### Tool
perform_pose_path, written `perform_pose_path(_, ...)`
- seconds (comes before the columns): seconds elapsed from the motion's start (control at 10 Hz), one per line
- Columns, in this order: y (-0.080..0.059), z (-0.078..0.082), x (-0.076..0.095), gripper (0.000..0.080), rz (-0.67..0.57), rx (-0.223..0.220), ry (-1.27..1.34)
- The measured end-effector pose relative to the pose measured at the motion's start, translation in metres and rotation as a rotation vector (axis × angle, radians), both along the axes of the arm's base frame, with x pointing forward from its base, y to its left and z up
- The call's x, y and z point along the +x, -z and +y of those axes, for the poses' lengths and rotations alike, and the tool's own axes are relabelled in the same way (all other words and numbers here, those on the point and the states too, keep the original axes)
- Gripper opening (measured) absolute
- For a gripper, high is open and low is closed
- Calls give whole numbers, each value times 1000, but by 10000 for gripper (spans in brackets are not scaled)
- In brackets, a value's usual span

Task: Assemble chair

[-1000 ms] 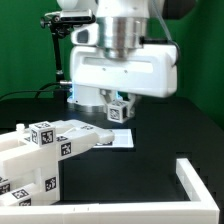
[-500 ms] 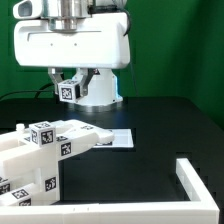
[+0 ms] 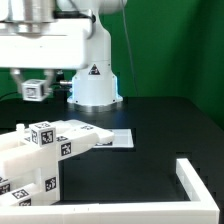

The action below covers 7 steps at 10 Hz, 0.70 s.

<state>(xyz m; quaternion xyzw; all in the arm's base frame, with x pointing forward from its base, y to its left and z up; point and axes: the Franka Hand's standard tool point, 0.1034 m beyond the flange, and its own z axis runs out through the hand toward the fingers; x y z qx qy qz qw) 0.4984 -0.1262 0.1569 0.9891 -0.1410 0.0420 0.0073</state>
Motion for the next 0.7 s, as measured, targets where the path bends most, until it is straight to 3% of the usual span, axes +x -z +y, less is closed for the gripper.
perform_pose_path(0.4, 3, 0, 1, 268, 7, -8, -17)
perform_pose_path(0.5, 3, -12, 7, 268, 8, -35, -46)
perform_pose_path(0.7, 3, -23, 35, 268, -25, -125, -101)
